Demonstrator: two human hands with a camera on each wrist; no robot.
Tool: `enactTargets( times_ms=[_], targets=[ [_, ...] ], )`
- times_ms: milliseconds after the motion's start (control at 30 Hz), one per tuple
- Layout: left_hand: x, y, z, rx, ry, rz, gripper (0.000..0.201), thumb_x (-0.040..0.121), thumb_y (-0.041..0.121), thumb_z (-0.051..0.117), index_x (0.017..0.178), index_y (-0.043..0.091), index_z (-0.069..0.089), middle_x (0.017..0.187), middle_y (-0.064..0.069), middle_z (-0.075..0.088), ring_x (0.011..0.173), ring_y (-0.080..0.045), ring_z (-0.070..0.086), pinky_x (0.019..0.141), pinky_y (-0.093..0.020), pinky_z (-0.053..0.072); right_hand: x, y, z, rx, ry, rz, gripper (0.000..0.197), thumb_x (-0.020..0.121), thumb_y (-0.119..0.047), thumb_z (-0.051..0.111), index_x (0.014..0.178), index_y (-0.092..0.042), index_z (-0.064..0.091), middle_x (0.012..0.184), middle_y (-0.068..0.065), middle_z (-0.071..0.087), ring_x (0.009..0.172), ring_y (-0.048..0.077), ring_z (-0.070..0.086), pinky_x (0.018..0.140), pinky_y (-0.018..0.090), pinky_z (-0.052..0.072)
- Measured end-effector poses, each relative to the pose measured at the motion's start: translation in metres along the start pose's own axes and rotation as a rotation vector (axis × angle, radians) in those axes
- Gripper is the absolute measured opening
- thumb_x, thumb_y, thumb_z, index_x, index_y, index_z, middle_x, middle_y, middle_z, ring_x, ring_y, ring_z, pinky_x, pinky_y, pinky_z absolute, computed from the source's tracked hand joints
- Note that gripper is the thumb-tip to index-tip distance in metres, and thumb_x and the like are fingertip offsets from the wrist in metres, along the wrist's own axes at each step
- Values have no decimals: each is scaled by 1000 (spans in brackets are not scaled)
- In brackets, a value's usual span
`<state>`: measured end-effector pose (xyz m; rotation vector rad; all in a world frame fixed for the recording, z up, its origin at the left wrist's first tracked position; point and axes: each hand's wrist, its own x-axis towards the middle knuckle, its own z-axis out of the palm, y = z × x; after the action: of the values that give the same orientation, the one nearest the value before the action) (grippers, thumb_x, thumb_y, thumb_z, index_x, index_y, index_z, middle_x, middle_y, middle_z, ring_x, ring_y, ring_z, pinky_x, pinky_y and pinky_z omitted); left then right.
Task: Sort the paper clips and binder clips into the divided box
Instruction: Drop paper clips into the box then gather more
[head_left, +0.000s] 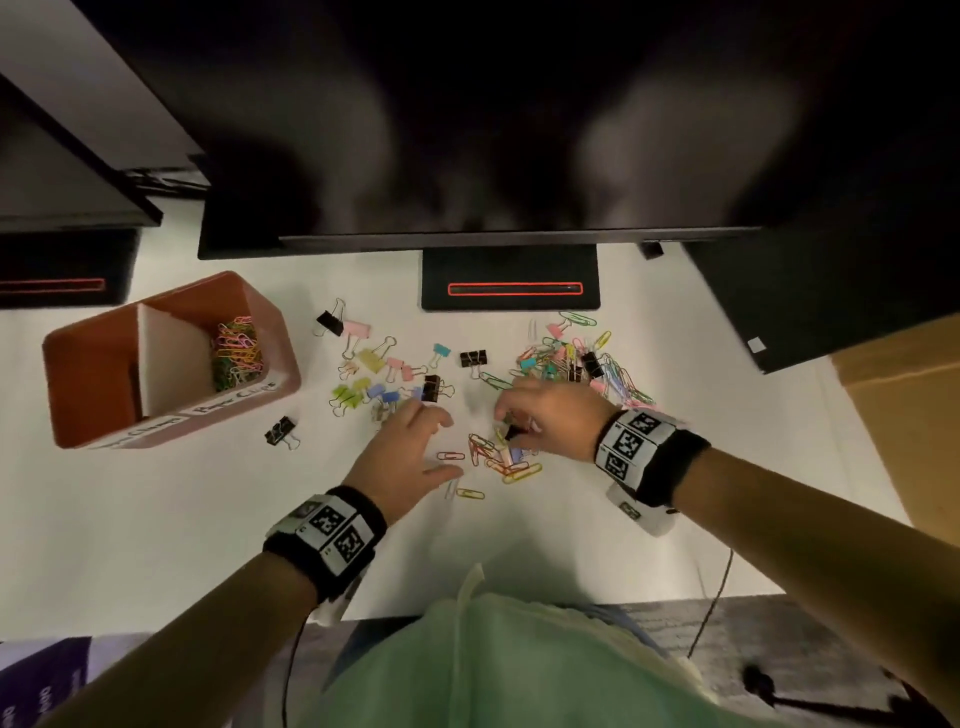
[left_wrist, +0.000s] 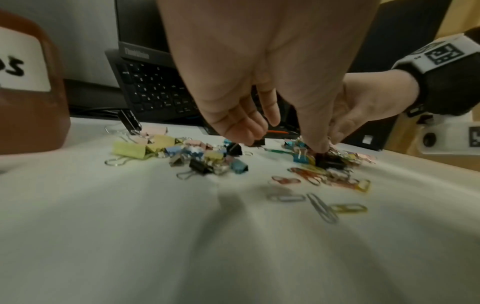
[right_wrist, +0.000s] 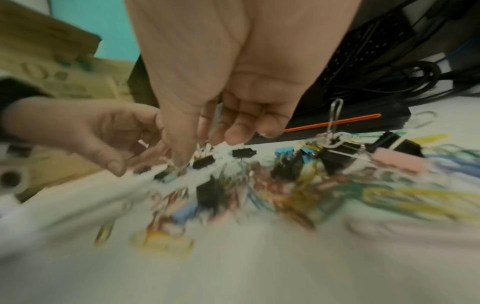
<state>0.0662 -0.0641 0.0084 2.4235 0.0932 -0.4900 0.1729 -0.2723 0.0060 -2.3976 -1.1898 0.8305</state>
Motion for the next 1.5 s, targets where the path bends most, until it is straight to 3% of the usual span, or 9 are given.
enactTargets(
  times_ms=[133, 267, 467, 633, 800, 967, 1167, 1367, 1500],
  targets=[
    [-5, -7, 20, 62, -88, 7, 63, 70, 34, 76, 124, 19, 47, 119, 0, 42, 110, -17, 43, 95, -29, 42, -16, 10, 16, -97, -81, -42, 36, 86, -30, 61, 121, -24, 57, 113, 5, 58, 93, 26, 61, 72, 35, 53],
    [-4, -10, 29, 88, -70, 10, 72, 67, 40, 76, 129, 21, 44, 122, -2, 43, 112, -20, 44, 96, -38, 45, -9, 17, 15, -49, 21, 37, 37, 88, -20, 59, 124, -23, 54, 131, 5, 54, 99, 27, 63, 82, 37, 55],
    [6, -4, 33, 207, -89, 100, 81, 66, 46, 75, 135, 23, 39, 127, -2, 41, 113, -21, 43, 95, -38, 42, -7, 16, 0, -37, 68, 77, 42, 82, -34, 66, 120, -21, 52, 113, 2, 54, 93, 21, 57, 76, 34, 51],
    [18, 3, 35, 133, -94, 155, 48, 76, 24, 72, 120, 13, 57, 115, -4, 49, 101, -20, 49, 89, -35, 46, -21, 1, 25, -106, -77, 10, 31, 79, -39, 69, 103, -22, 60, 102, 2, 55, 90, 21, 55, 75, 32, 43],
    [28, 1, 34, 69, -47, 134, 20, 80, 15, 68, 98, 7, 65, 100, -7, 55, 95, -22, 52, 85, -32, 45, -18, 8, 38, 20, 30, 33, 17, 78, -25, 72, 90, -14, 68, 95, 10, 58, 76, 31, 60, 64, 40, 53],
    [36, 8, 30, 166, -109, 119, 20, 85, 17, 62, 100, 3, 62, 102, -12, 57, 99, -26, 49, 88, -32, 39, -13, 13, 39, -46, 101, -19, 9, 82, -17, 65, 90, -12, 69, 86, 12, 63, 74, 34, 63, 61, 42, 54],
    [38, 11, 26, 255, -153, 123, 25, 89, 19, 56, 110, 5, 56, 105, -13, 59, 100, -27, 54, 86, -35, 45, -11, 20, 24, 59, 73, 73, 20, 91, -16, 55, 108, -16, 65, 106, 8, 66, 101, 27, 61, 85, 40, 52],
    [42, 13, 24, 286, -142, 120, 21, 93, 21, 48, 108, 7, 56, 108, -9, 55, 98, -22, 54, 88, -34, 46, -6, 17, 7, 10, 181, 70, 22, 91, -27, 52, 96, -14, 69, 92, 5, 66, 87, 26, 61, 75, 43, 53],
    [40, 11, 18, 277, -76, 179, 22, 94, 18, 46, 104, 4, 60, 100, -11, 58, 89, -25, 58, 79, -33, 48, 11, 4, 3, 85, 136, 117, 15, 89, -12, 55, 100, -9, 64, 103, 8, 60, 93, 25, 59, 83, 41, 51]
  ],
)
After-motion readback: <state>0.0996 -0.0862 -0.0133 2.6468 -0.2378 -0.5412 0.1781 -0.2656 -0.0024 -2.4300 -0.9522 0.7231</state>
